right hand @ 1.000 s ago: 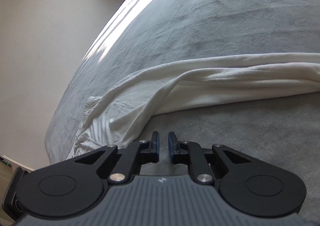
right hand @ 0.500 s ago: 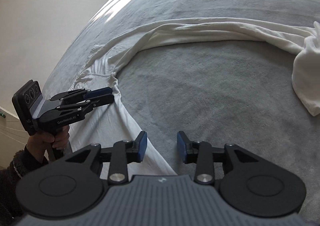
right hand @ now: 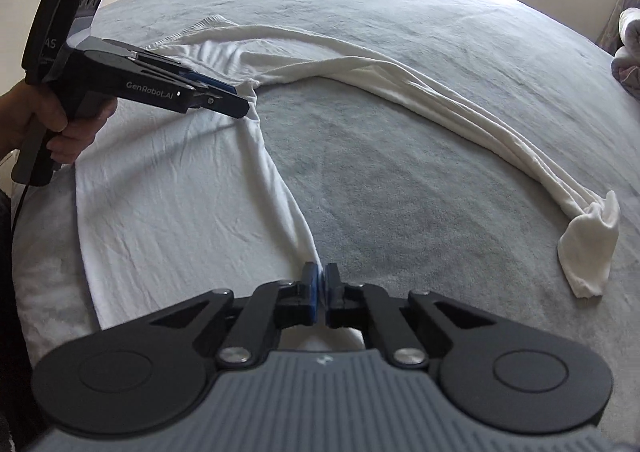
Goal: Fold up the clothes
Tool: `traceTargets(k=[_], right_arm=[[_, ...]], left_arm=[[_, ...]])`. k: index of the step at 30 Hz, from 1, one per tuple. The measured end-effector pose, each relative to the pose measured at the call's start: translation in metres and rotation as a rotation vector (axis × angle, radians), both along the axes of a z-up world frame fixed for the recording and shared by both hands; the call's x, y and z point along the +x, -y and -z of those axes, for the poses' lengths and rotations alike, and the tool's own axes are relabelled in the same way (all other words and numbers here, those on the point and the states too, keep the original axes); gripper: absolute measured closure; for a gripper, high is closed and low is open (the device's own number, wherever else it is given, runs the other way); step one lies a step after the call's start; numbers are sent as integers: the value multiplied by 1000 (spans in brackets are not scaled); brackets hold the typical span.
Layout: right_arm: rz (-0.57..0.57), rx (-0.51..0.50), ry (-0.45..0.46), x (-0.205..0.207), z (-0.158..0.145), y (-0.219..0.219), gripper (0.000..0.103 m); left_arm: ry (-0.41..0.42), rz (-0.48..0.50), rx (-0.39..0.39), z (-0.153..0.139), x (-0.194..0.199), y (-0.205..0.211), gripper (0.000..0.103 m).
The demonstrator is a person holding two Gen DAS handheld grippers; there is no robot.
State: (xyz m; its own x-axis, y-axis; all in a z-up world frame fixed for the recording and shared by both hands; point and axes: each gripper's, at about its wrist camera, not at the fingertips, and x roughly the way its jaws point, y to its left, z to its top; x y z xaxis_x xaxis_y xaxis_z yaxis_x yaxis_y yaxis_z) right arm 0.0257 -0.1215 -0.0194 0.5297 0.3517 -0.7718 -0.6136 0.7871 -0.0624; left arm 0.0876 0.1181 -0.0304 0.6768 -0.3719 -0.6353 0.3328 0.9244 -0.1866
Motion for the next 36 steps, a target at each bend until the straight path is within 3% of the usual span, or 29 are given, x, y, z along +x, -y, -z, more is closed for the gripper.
traceTargets(k=[5, 9, 11, 13, 16, 23, 26, 30, 32, 34, 36], right_arm=[[-103, -264, 304, -47, 13, -27, 103], [-153, -311, 362, -61, 25, -31, 103], [-177, -349, 398, -66, 32, -33, 103], [-193, -367, 415, -68, 38, -34, 103], [-205, -395, 453, -69, 43, -34, 103], [-119, -422, 480, -51, 48, -26, 103], [-69, -434, 480, -38, 51, -22, 103], [-8, -412, 469, -26, 51, -20, 103], [29, -397, 465, -23, 48, -19, 97], [44, -354, 458, -26, 44, -20, 96], [41, -290, 449, -32, 39, -20, 93]], left_arm=[[-76, -115, -102, -5, 16, -9, 71], [-138, -212, -116, -1, 28, -5, 74], [-142, -260, -88, 1, 31, 0, 87], [-128, -289, -44, 1, 30, 6, 99], [-94, -313, -21, 1, 25, 10, 101], [5, -366, -166, -2, 13, -1, 102], [-26, -375, -177, 8, 18, 0, 101], [-27, -380, -195, 12, 18, 2, 99], [-16, -369, -210, 7, 14, 1, 89], [0, -354, -228, 3, 9, 0, 80], [31, -320, -234, -1, 0, -1, 79]])
